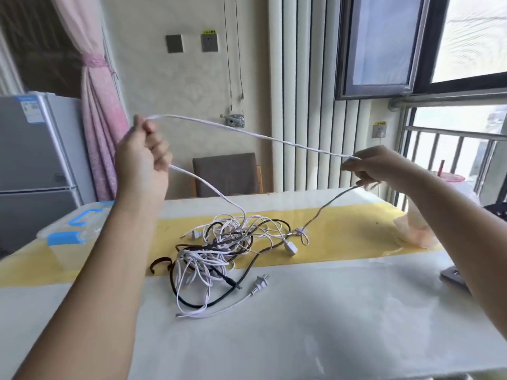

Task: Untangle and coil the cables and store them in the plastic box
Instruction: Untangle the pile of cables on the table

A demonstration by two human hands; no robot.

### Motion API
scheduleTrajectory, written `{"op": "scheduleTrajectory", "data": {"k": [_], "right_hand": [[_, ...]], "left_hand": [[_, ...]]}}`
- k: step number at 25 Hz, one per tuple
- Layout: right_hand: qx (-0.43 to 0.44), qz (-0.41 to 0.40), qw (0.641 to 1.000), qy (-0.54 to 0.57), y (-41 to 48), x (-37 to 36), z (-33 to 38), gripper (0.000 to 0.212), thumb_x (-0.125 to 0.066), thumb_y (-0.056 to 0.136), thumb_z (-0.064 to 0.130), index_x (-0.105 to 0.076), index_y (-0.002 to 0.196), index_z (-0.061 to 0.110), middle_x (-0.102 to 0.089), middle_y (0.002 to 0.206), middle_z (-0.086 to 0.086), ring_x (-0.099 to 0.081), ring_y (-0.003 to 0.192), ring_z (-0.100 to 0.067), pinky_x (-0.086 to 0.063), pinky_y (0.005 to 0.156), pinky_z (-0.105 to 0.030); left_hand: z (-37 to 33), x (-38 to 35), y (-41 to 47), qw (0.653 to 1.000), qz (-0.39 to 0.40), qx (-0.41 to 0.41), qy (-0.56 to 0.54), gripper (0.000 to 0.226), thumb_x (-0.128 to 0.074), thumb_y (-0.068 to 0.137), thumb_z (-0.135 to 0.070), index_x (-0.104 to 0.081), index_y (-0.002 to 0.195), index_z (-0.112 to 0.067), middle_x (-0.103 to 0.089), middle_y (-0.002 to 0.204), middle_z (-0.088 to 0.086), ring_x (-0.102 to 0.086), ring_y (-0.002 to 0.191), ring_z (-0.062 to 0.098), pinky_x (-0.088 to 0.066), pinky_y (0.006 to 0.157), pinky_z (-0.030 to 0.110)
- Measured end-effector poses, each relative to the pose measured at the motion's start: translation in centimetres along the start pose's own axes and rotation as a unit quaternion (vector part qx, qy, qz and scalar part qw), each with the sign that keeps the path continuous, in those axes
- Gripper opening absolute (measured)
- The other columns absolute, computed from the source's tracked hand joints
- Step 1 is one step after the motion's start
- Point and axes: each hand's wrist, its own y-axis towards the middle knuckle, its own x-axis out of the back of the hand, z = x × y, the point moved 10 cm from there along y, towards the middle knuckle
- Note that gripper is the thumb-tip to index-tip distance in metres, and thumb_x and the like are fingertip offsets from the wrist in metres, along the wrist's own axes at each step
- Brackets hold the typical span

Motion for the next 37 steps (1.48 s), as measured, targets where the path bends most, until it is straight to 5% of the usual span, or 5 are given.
{"op": "scheduleTrajectory", "data": {"k": [7, 12, 21, 31, 37], "right_hand": [[-0.033, -0.102, 0.981, 0.164, -1.7, 3.3, -0.8, 0.013, -0.058, 0.090, 0.004, -0.062, 0.100, -0.003, -0.049, 0.068, -0.005, -0.049, 0.067, -0.015, -0.050, 0.072, -0.024], [0.050, 0.070, 0.996, 0.004, -4.5, -2.4, 4.7, 0.020, -0.055, 0.094, 0.021, -0.063, 0.087, 0.004, -0.050, 0.063, -0.005, -0.037, 0.048, -0.012, -0.032, 0.042, -0.021], [0.359, 0.079, 0.903, -0.224, -12.8, -7.3, 17.3, 0.011, -0.063, 0.086, 0.016, -0.062, 0.096, 0.019, -0.058, 0.074, 0.006, -0.051, 0.059, 0.002, -0.036, 0.052, -0.014], [0.287, -0.290, 0.910, 0.071, -12.0, 10.8, 15.4, 0.022, -0.057, 0.085, 0.000, -0.060, 0.094, 0.020, -0.063, 0.087, 0.007, -0.054, 0.055, 0.006, -0.044, 0.053, -0.008], [0.010, 0.041, 0.997, -0.069, -6.5, 6.1, 6.9, 0.030, -0.052, 0.093, 0.038, -0.065, 0.090, 0.011, -0.048, 0.054, -0.002, -0.035, 0.040, -0.007, -0.032, 0.037, -0.018]], "left_hand": [[-0.2, 7.5, 1.0, 0.946, -0.143, -0.003, 0.290, 0.030, -0.043, 0.094, -0.014, -0.050, 0.065, -0.016, -0.040, 0.036, -0.012, -0.026, 0.030, 0.002, -0.016, 0.031, 0.014], [8.9, 6.8, -3.3, 0.611, 0.133, 0.235, 0.744, 0.029, -0.050, 0.092, -0.005, -0.060, 0.117, 0.003, -0.064, 0.112, 0.016, -0.061, 0.099, 0.026, -0.046, 0.077, 0.028], [8.2, -10.0, -11.0, 0.874, 0.312, 0.111, 0.355, 0.038, -0.070, 0.073, -0.046, -0.055, 0.093, -0.018, -0.052, 0.077, -0.003, -0.056, 0.070, 0.008, -0.052, 0.080, 0.029], [7.0, -9.6, -11.2, 0.900, 0.357, 0.133, 0.213, 0.028, -0.040, 0.098, -0.027, -0.047, 0.073, -0.016, -0.021, 0.049, -0.010, -0.015, 0.039, 0.002, -0.016, 0.034, 0.012], [12.4, -2.3, -7.0, 0.814, 0.262, 0.058, 0.516, 0.033, -0.038, 0.101, -0.018, -0.055, 0.073, -0.018, -0.034, 0.046, -0.011, -0.026, 0.034, 0.000, -0.022, 0.041, 0.022]]}}
